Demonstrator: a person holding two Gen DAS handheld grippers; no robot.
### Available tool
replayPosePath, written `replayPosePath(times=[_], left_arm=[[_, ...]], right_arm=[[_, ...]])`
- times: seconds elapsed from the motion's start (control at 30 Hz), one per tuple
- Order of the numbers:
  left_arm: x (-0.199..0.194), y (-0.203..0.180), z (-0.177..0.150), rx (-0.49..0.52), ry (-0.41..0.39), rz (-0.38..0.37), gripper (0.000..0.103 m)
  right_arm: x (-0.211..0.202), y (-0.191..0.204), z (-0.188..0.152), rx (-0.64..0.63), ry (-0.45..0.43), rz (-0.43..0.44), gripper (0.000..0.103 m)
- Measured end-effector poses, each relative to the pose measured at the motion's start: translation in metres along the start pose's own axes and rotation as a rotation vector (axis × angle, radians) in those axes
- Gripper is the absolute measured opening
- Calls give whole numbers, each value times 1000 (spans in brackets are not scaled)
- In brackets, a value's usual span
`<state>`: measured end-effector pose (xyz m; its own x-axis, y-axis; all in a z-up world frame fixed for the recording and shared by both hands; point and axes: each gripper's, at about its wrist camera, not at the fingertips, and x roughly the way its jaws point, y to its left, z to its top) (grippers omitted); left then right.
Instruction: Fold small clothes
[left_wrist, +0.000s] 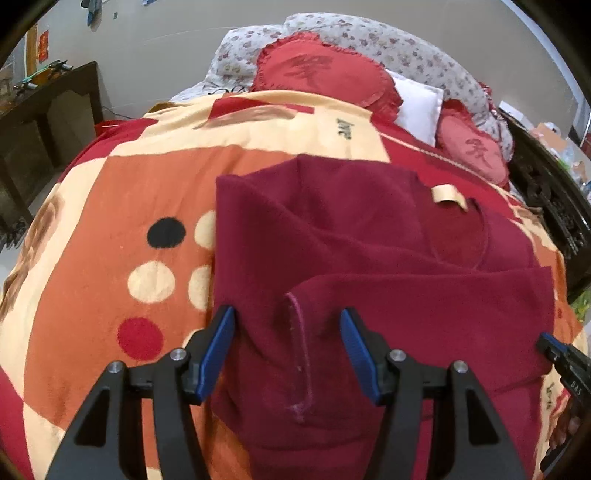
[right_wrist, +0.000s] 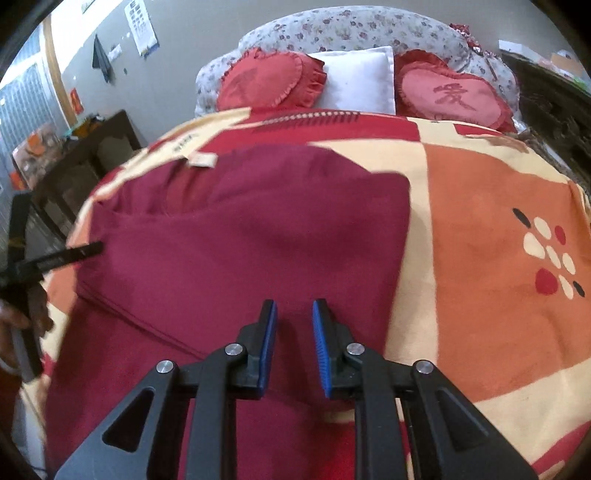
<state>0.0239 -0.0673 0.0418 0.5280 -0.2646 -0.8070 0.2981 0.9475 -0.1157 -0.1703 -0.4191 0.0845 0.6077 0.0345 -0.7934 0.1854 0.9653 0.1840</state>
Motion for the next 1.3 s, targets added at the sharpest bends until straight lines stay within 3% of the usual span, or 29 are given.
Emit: replayPosePath(times=[0.17,0.33,0.57,0.63,0.7,0.9,1.03,1.13,1.3], left_arm=[[8,-2,-2,24,2,20,63],[12,-3,-3,29,-1,24,65],[14,-6,-5,36,-15,32,71],[13,-7,-7,47,-20,34,72],[10,-7,-10,51,-22,27,72],[3,4,-8,-16,-48,-32,73],[15,6,-2,-24,-44,13,77],[25,12,2,-56,-27,-2,82],[34,18,4,-62,-39,-29,88]], right_arm=[[-17,-10,-2,41,-8,7,35],[-32,8,2,-5,-42,60,36],[-8,16,-25,-65,62,0,36],[-10,6,-27,-7,48,50,36],[-16,1,-23,30,49,62,36],[-36,0,12,50,-90,37,40],[-13,0,38,71,-102,1,40],[14,-7,51,94,-64,-46,39],[22,-26,57,151,-89,-19,37]])
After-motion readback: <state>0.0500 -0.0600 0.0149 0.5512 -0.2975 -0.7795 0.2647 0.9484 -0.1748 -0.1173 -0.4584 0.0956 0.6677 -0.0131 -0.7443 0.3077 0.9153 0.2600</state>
